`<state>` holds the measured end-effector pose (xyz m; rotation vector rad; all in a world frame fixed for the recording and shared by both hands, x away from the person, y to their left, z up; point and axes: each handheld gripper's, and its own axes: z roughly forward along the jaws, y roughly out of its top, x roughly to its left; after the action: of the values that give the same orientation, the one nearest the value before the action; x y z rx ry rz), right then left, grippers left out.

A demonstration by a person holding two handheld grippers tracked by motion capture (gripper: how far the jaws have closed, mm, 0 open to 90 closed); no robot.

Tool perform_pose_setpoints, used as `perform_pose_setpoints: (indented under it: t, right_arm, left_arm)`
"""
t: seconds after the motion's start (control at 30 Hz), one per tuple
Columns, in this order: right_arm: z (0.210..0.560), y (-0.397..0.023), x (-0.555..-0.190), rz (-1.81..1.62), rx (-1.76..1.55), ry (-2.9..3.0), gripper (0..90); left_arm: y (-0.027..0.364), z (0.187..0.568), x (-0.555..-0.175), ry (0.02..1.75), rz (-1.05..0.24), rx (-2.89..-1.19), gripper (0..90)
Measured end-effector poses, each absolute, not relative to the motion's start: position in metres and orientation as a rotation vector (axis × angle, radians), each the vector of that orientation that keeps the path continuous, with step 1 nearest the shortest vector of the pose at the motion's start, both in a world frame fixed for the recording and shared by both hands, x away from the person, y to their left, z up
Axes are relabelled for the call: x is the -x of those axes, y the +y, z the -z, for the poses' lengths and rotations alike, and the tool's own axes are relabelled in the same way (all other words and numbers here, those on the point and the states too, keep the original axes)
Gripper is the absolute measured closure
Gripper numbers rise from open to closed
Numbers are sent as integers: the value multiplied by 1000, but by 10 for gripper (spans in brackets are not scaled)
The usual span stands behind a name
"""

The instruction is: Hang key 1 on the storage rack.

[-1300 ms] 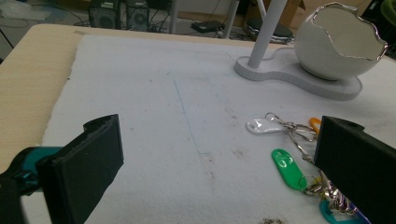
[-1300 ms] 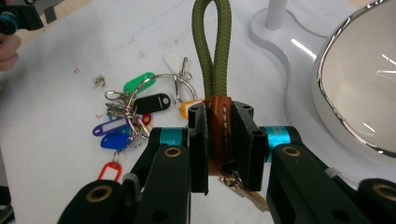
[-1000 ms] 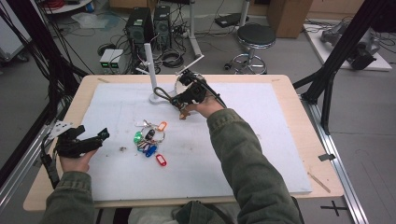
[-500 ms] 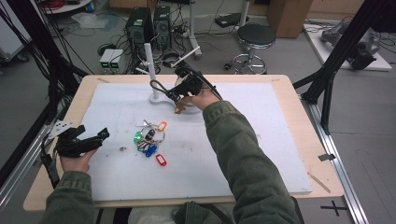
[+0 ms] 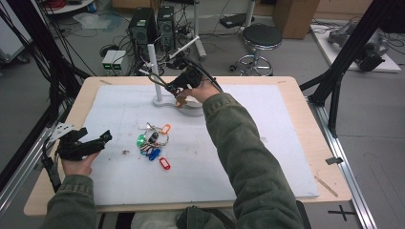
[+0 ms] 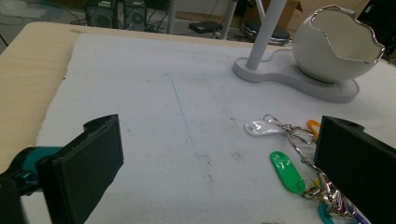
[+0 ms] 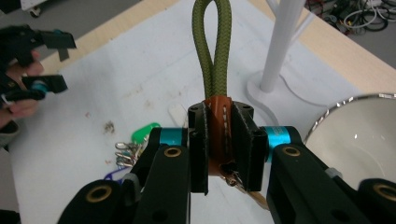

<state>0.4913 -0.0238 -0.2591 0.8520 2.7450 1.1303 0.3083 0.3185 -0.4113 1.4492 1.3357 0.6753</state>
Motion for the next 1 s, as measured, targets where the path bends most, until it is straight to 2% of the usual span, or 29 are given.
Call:
perform_pose_setpoints:
  t: [0.57, 1.0]
  right_arm:
    - [239, -3, -510, -1093, -851, 2727, 772]
    - [244, -4, -520, -1098, -918, 2721, 770]
  left_arm:
    - [318, 412, -310, 1332, -672, -1449, 17]
    - [319, 412, -310, 1334, -671, -1446, 17]
